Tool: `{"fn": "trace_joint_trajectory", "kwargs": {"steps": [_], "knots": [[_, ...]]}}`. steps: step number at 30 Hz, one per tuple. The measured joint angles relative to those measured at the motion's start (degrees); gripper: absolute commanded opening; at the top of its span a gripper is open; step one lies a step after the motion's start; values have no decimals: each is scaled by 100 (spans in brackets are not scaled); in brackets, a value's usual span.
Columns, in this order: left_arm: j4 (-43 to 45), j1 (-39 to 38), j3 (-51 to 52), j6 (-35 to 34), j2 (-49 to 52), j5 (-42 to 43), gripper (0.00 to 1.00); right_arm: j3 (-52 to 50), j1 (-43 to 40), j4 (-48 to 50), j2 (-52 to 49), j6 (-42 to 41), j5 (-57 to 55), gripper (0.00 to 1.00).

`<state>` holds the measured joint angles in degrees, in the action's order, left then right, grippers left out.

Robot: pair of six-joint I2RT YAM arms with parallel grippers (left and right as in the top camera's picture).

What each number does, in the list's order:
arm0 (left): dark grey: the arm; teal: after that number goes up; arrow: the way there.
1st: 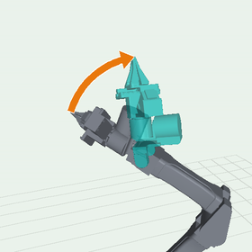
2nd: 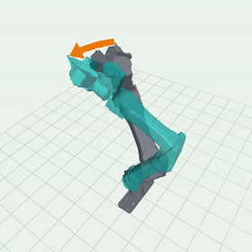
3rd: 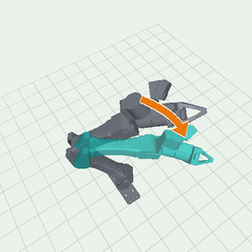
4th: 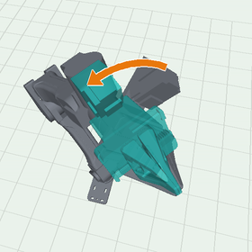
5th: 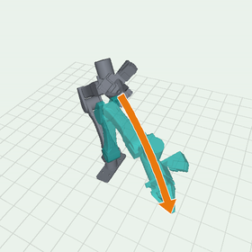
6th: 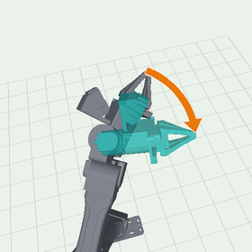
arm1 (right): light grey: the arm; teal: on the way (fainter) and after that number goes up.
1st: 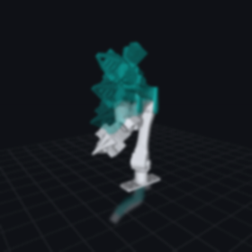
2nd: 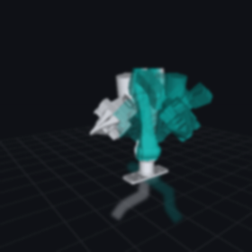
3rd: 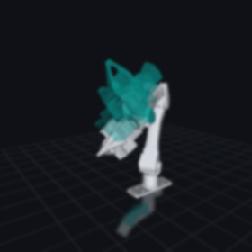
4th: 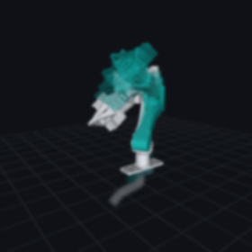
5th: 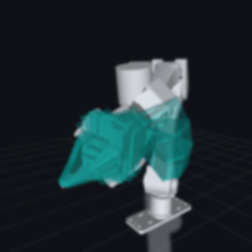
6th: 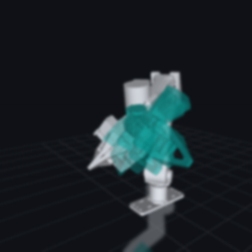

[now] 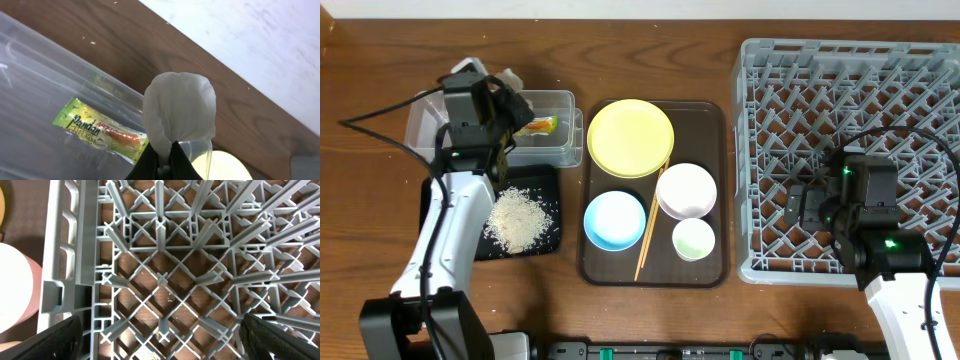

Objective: Sort waste into correct bins and load items into the dishwasher rack
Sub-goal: 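Drop the tissue into the clear plastic bin, then grasp the pale green cup with the left gripper and lift it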

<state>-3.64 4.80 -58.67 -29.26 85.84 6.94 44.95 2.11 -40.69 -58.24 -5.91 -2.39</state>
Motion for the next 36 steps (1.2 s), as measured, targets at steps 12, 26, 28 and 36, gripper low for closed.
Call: {"fn": "trace_joint_trajectory", "kwargs": {"steps": [12, 26, 28, 36], "knots": [[-24, -2, 0, -225, 673, 24, 46, 0, 0, -4, 0, 0, 0, 98], [-1635, -938, -35, 651, -647, 136, 67, 0, 0, -4, 0, 0, 0, 99], [-2157, -1320, -48, 704, -721, 186, 70, 2, 0, -4, 0, 2, 0, 99], [-2935, -2391, -48, 737, -223, 195, 67, 4, 0, -7, 0, 0, 0, 99]]}}
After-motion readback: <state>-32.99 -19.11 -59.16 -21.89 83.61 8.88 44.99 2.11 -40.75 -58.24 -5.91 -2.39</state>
